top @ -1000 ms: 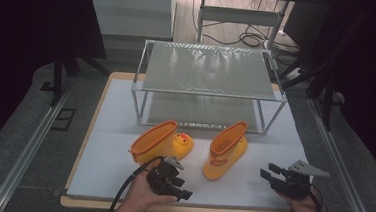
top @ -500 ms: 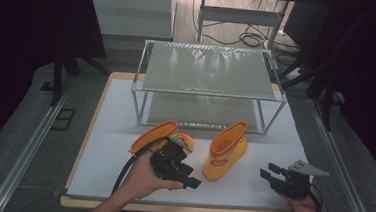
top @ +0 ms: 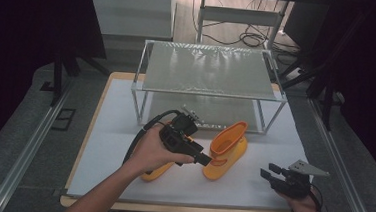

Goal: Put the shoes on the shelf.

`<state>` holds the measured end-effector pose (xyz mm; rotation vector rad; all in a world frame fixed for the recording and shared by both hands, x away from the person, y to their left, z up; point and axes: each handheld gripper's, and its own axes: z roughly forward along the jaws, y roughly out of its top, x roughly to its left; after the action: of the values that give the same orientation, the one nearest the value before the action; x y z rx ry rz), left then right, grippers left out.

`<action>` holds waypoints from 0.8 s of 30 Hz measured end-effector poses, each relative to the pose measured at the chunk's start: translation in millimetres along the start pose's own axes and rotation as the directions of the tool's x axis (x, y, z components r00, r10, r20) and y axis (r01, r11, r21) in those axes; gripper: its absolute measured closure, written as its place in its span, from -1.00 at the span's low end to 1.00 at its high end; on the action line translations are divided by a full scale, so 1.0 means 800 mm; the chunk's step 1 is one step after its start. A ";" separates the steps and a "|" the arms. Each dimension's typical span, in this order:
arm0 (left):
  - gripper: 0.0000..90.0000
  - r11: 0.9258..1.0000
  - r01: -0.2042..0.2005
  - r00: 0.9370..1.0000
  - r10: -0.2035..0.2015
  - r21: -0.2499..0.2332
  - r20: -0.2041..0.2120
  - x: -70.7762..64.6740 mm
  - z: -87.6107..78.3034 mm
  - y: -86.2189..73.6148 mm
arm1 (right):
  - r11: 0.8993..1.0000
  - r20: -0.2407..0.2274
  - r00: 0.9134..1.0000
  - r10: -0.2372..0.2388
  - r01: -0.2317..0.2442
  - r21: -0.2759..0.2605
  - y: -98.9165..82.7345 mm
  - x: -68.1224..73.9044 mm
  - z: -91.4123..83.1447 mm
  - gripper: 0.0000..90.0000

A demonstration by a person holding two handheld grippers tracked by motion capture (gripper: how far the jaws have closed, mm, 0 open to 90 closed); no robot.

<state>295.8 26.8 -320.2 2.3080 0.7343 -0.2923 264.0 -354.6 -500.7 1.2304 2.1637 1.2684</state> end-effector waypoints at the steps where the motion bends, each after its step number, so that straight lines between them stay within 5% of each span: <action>1: 0.10 1.000 0.000 1.000 0.000 0.000 0.000 0.000 0.000 0.000 | 1.000 0.000 1.000 0.000 0.000 0.000 0.000 0.000 0.000 0.17; 12: 0.12 1.000 0.016 1.000 -0.016 -0.001 -0.020 0.010 -0.012 0.050 | 1.000 0.000 1.000 0.006 -0.006 0.001 0.000 -0.001 -0.001 0.17; 24: 0.17 0.994 0.077 0.994 -0.072 0.076 -0.077 0.030 0.028 0.097 | 1.000 0.002 1.000 0.008 -0.008 -0.008 0.000 -0.004 -0.003 0.17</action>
<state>360.0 -25.1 -303.6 2.3804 0.8617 -0.2754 263.9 -358.6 -500.0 1.2380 2.1526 1.2777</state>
